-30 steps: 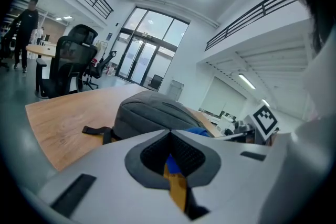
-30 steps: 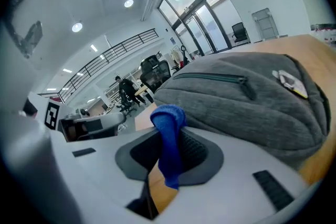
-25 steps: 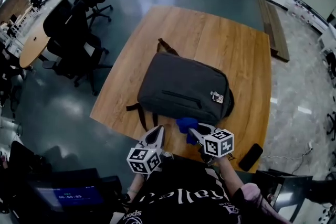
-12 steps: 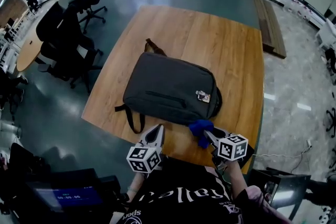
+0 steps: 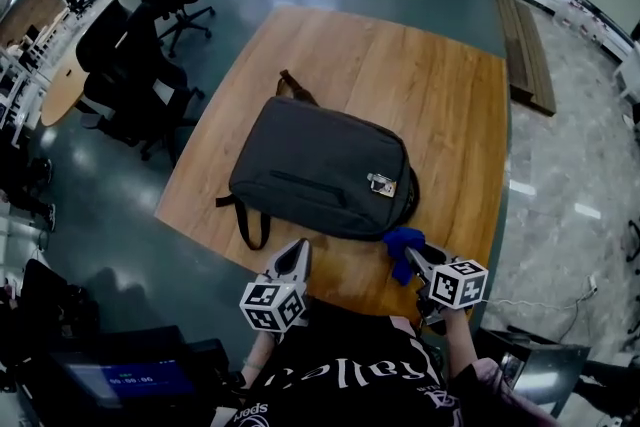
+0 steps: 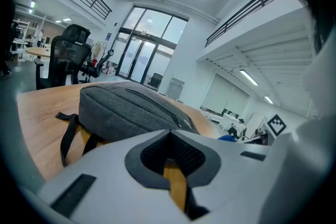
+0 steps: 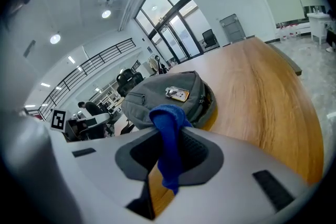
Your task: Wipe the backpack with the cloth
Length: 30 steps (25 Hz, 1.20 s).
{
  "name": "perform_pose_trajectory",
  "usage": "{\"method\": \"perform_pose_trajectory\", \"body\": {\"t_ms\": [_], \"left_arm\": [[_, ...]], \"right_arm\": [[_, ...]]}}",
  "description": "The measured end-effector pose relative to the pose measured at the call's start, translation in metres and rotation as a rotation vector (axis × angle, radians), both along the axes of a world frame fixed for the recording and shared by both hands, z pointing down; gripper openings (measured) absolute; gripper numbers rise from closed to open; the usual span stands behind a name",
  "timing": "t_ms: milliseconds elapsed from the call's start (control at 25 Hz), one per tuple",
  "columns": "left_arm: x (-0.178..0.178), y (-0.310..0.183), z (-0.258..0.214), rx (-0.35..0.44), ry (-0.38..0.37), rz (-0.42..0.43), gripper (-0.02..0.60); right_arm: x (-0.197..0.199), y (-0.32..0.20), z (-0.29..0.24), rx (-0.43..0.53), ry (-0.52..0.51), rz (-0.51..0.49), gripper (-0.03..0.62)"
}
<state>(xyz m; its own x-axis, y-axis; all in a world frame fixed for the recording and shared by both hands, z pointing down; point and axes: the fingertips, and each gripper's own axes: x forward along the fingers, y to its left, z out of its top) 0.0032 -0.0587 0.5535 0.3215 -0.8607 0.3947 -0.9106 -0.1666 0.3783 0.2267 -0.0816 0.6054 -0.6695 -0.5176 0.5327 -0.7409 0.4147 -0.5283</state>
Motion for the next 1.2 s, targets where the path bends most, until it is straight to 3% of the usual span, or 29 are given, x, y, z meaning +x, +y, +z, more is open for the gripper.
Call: {"method": "perform_pose_trajectory", "body": {"t_ms": [440, 760, 1000, 1200], "left_arm": [[0.003, 0.01, 0.0, -0.025, -0.025, -0.008, -0.002], [-0.006, 0.002, -0.004, -0.02, -0.036, -0.02, -0.002], [0.006, -0.013, -0.015, 0.01, -0.034, 0.013, -0.002], [-0.004, -0.017, -0.015, 0.002, -0.033, 0.015, -0.002]], "right_arm": [[0.008, -0.061, -0.011, 0.09, 0.087, -0.047, 0.066], [0.019, -0.109, -0.013, 0.129, 0.12, -0.025, 0.066], [0.039, -0.141, -0.014, 0.135, 0.169, -0.023, 0.066], [0.04, -0.171, -0.011, 0.111, 0.168, -0.012, 0.066]]}}
